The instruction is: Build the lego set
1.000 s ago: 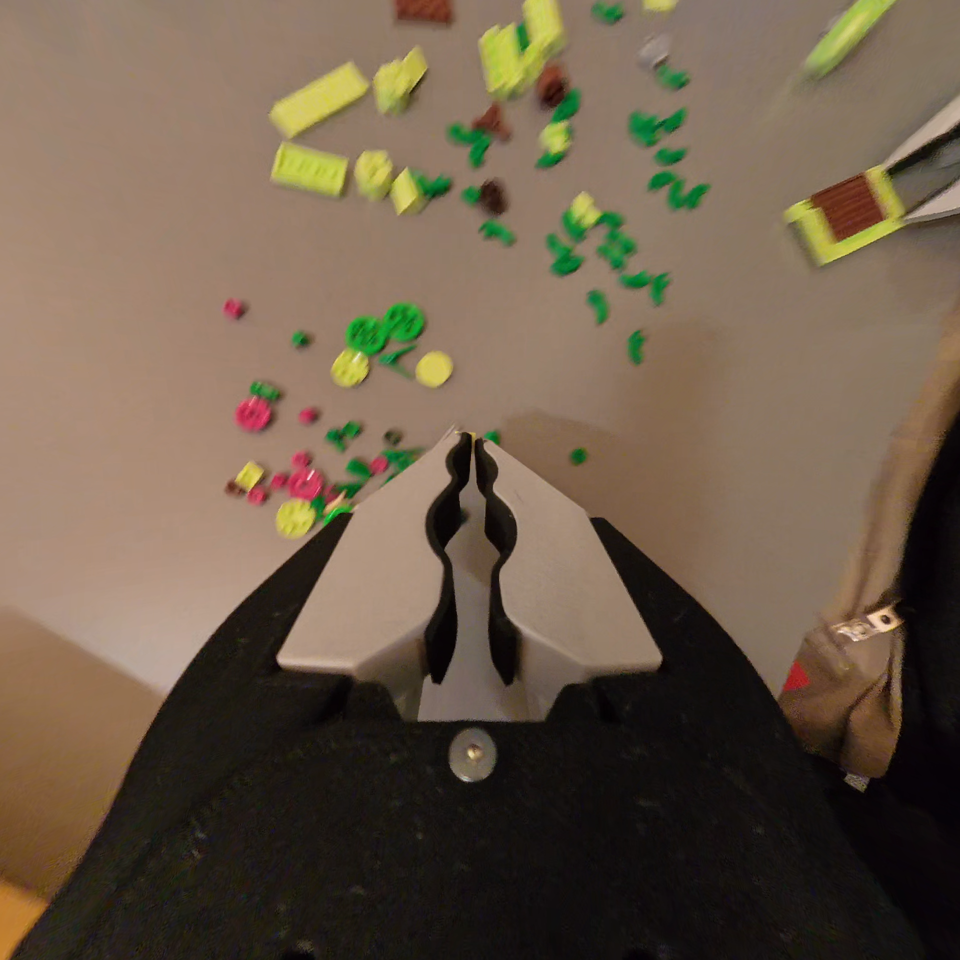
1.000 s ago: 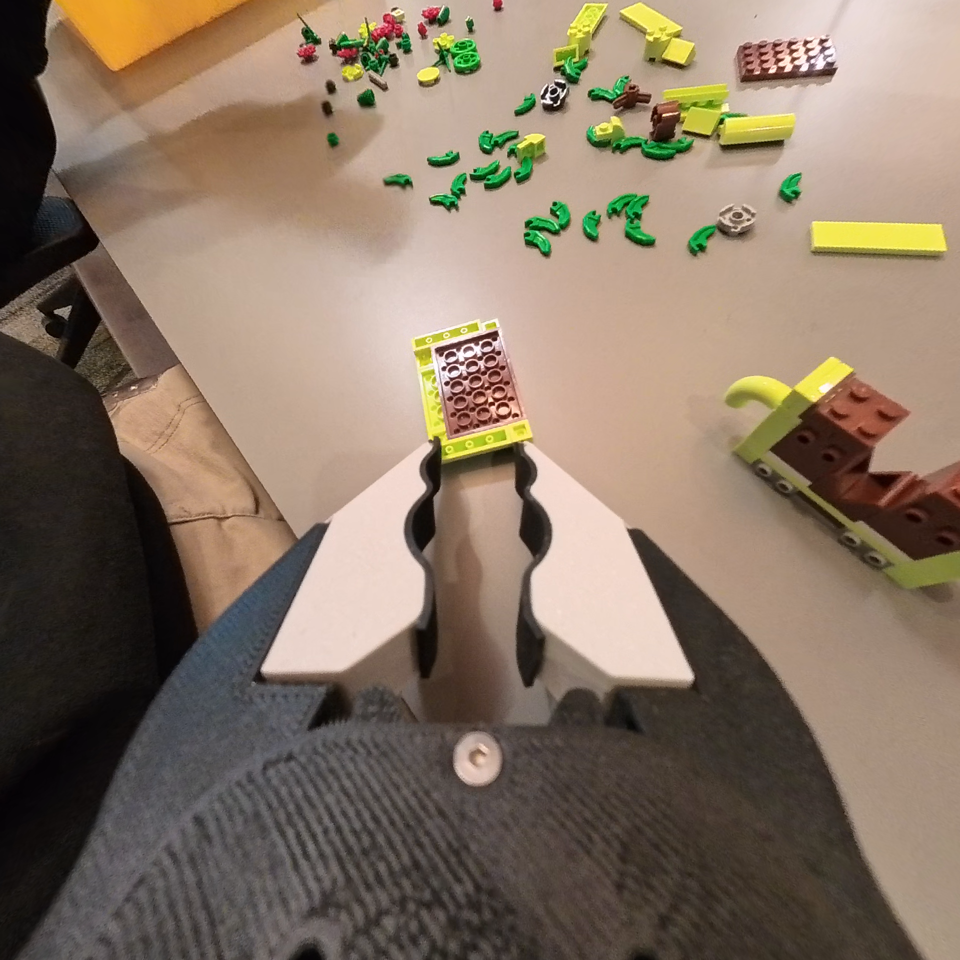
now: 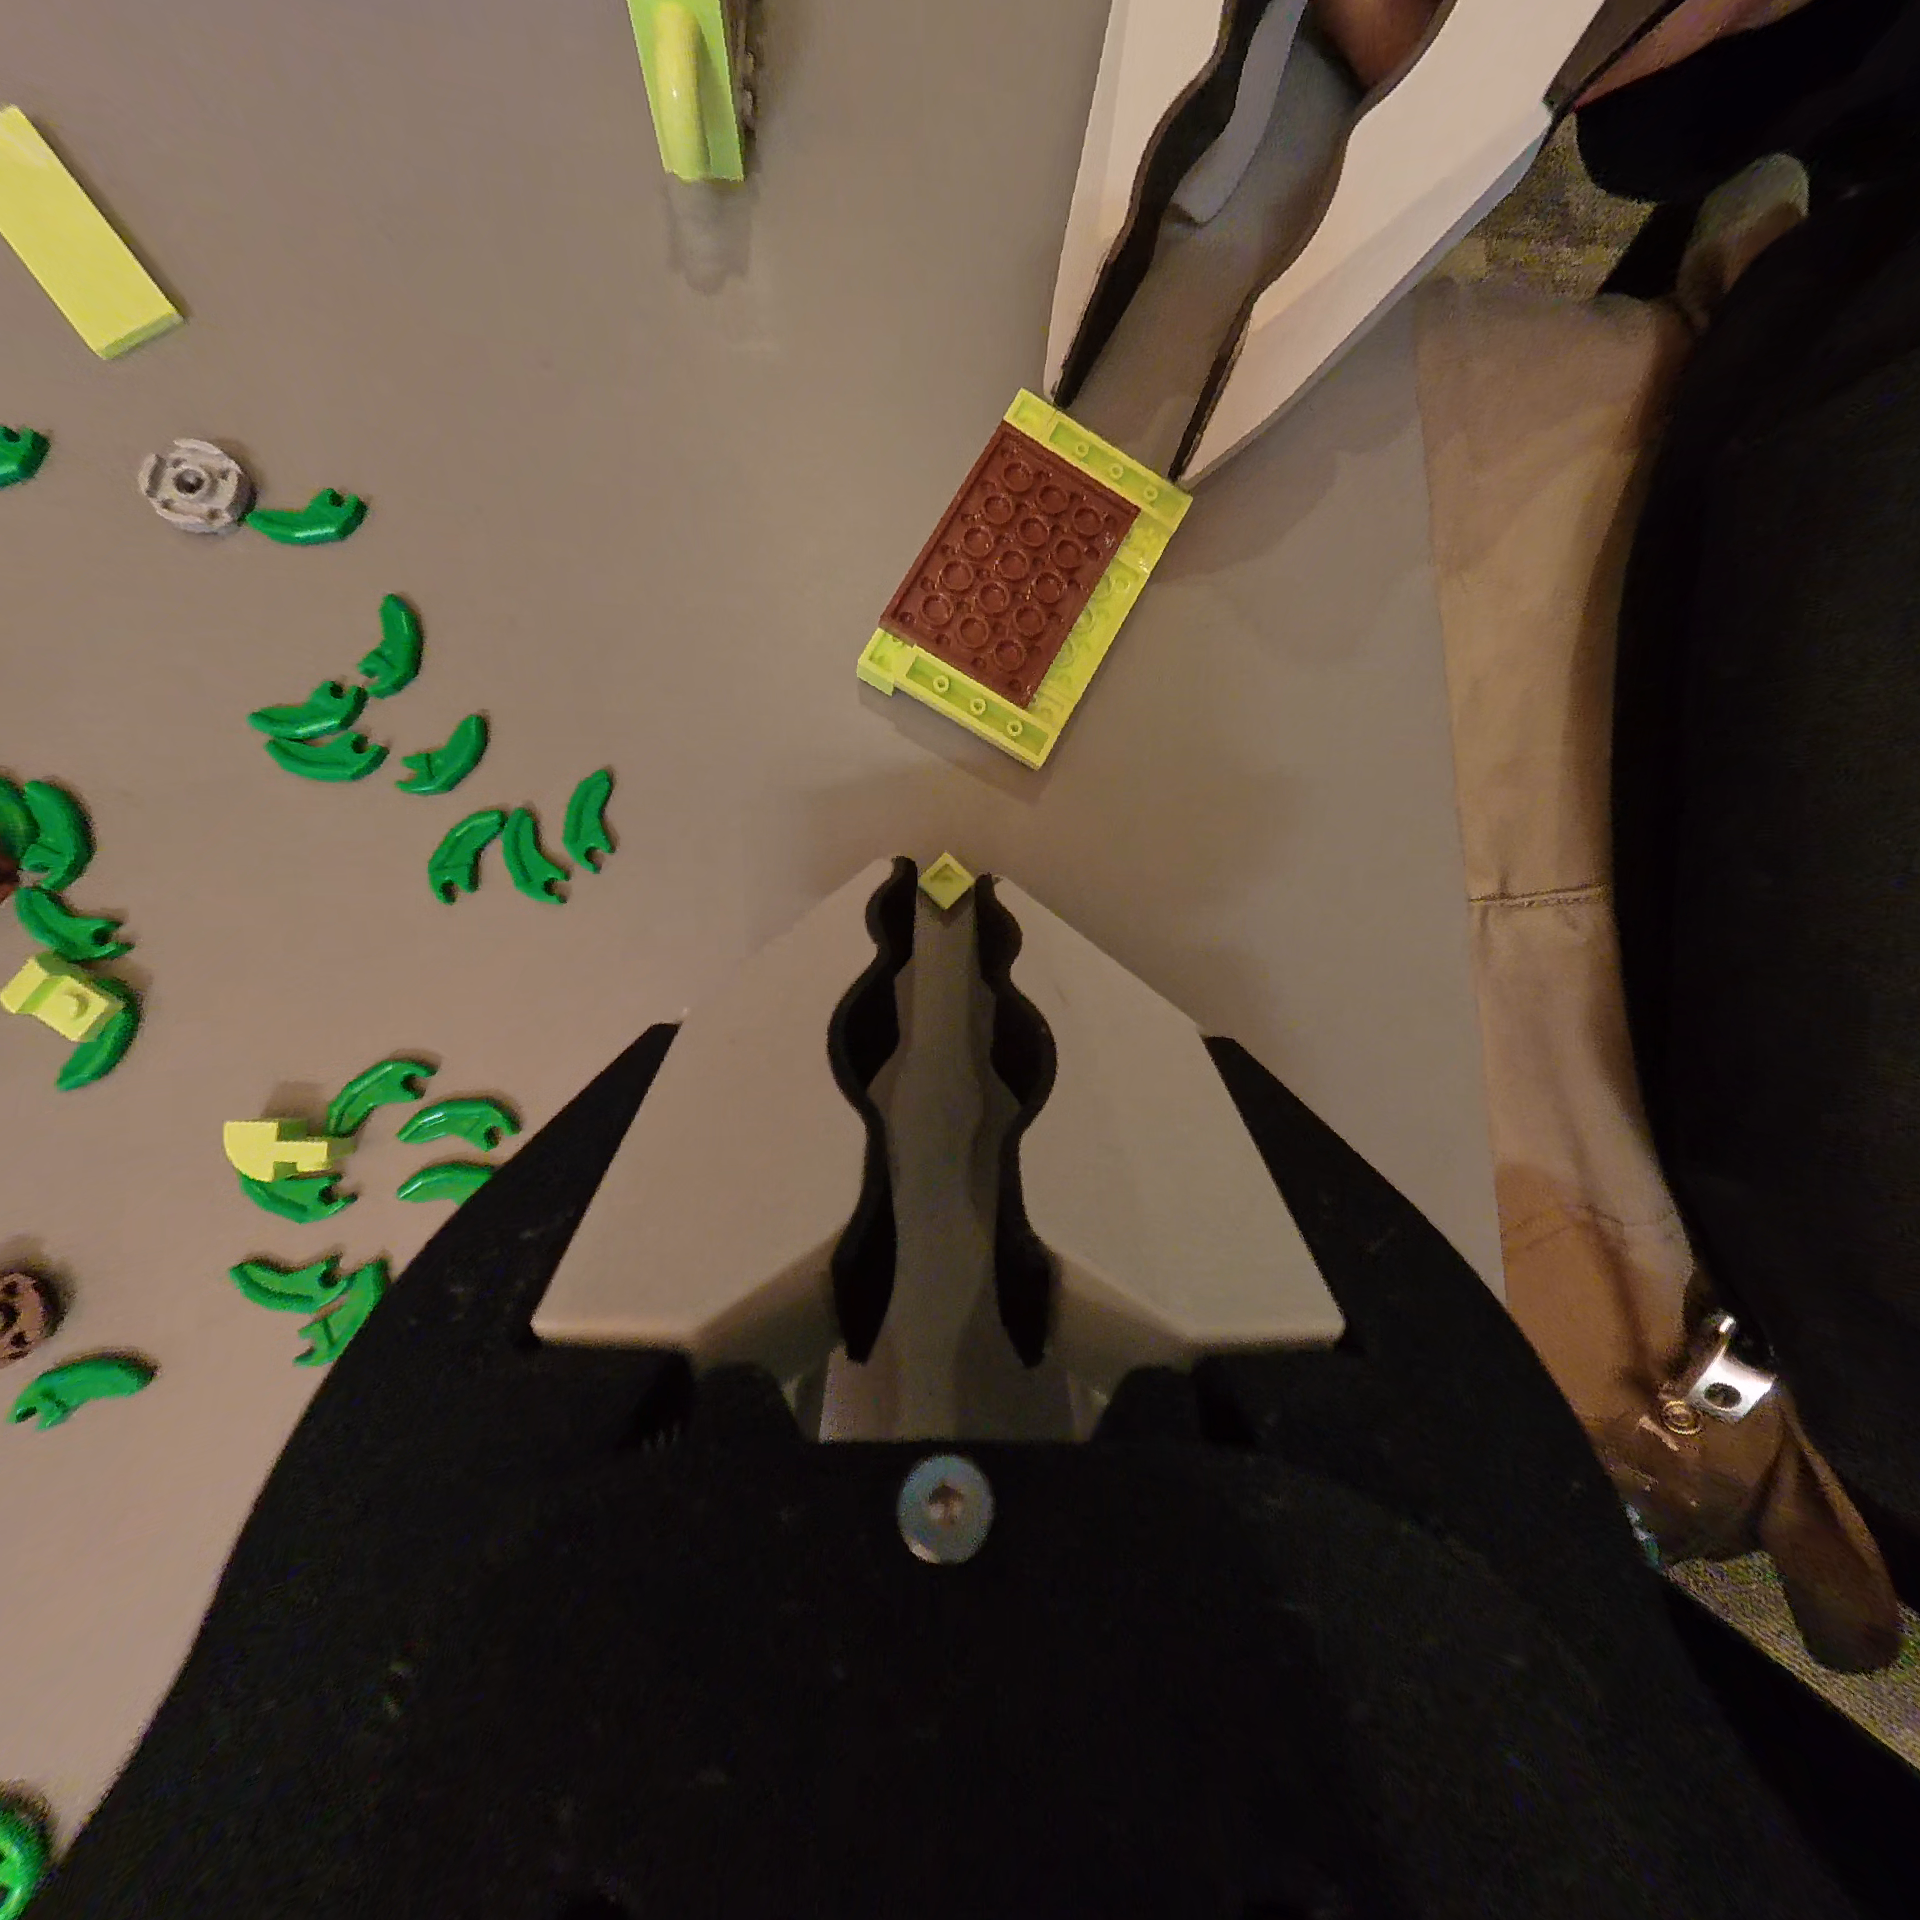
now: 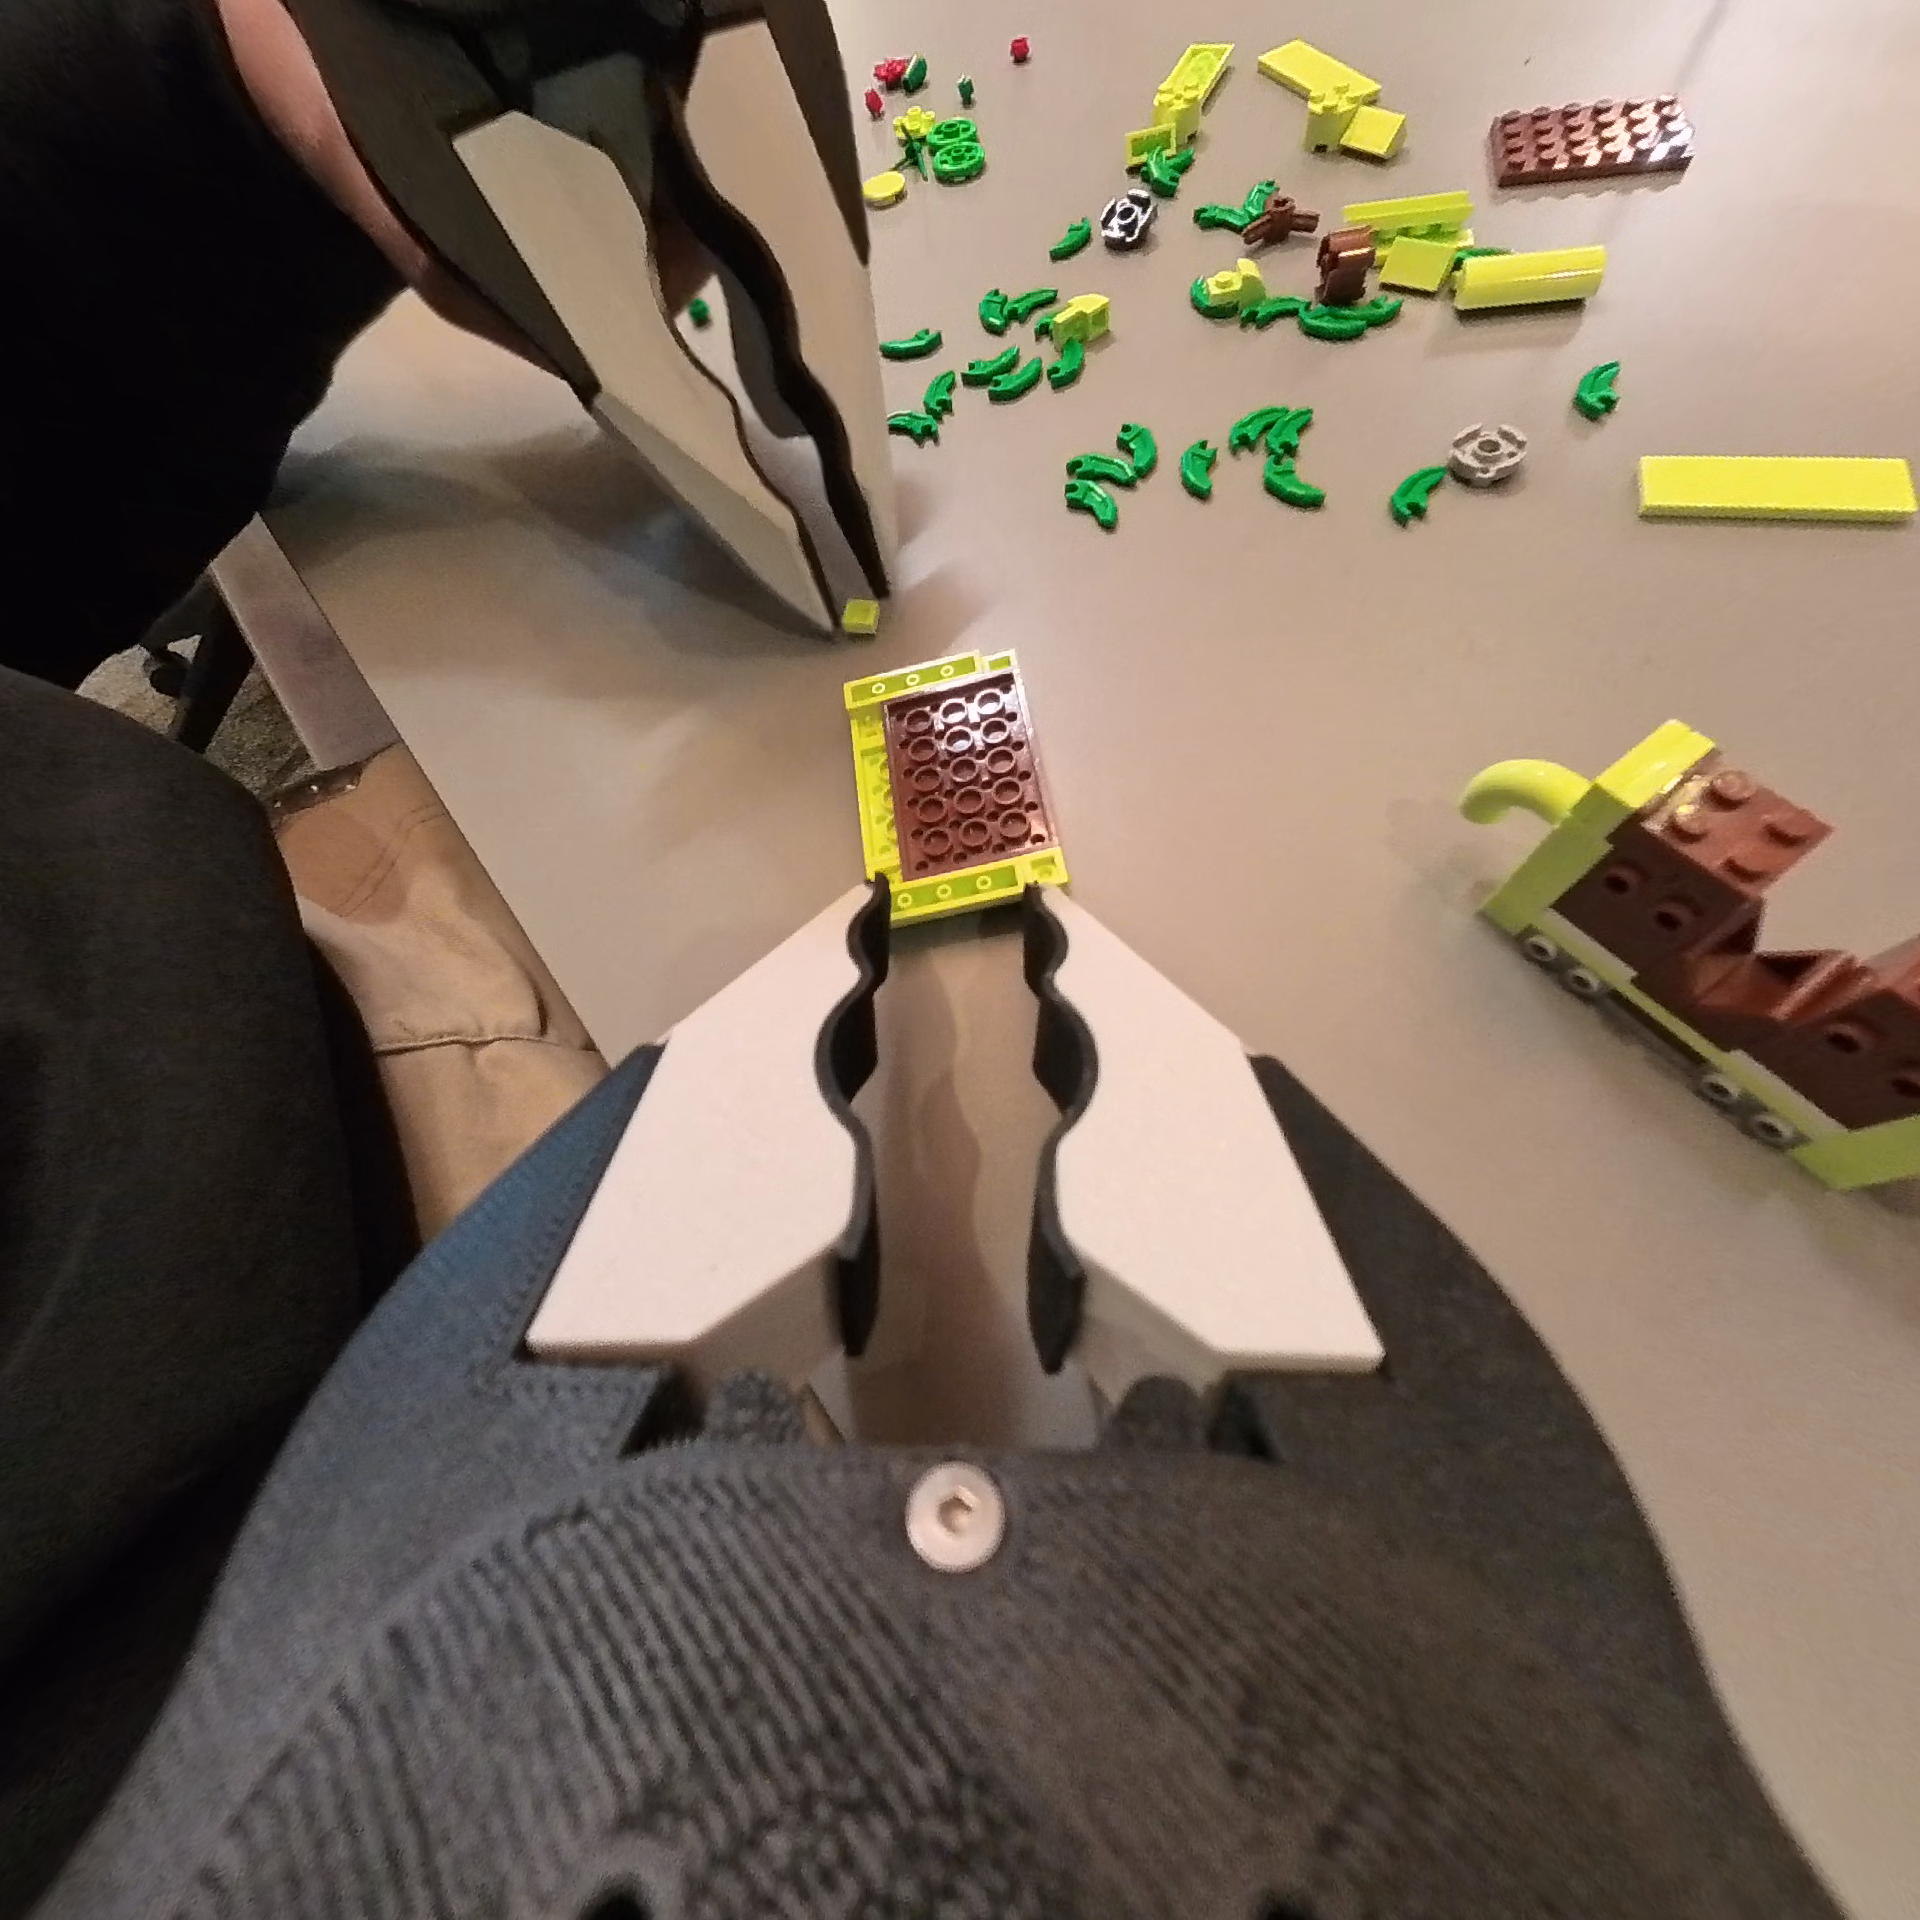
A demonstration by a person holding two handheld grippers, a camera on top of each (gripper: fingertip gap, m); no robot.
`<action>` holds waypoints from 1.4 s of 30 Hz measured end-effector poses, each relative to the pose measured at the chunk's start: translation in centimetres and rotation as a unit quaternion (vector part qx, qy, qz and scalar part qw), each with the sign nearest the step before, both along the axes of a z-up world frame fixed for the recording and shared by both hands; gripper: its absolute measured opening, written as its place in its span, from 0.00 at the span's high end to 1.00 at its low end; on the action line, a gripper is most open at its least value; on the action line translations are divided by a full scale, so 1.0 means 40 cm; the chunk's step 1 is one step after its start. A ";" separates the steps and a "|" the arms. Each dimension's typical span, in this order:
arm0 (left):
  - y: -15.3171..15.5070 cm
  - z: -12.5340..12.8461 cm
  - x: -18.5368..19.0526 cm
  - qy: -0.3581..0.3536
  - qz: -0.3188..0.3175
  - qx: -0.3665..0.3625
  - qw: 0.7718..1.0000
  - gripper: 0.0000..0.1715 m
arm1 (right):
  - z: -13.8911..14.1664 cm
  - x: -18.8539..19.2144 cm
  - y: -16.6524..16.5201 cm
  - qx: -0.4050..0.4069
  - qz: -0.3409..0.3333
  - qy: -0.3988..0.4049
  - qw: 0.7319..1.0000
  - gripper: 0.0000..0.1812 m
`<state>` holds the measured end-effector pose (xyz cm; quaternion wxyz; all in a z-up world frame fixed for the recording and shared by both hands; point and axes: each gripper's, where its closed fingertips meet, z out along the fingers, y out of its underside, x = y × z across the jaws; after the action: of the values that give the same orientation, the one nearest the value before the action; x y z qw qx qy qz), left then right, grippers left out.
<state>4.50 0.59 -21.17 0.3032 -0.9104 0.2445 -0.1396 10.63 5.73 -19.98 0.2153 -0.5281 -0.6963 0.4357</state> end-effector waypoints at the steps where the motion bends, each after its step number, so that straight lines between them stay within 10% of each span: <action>1: 0.000 -0.004 0.002 0.001 -0.001 -0.004 1.000 0.94 | 0.000 0.000 0.000 0.000 0.001 0.000 1.000 0.87; 42: 0.097 0.027 0.017 -0.066 0.094 0.025 0.993 0.96 | -0.013 -0.009 -0.003 -0.012 0.021 -0.041 0.999 0.86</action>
<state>5.19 4.47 -20.08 0.3532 -0.9101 0.1406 -0.1646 10.28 5.61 -20.49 0.1707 -0.5338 -0.7100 0.4264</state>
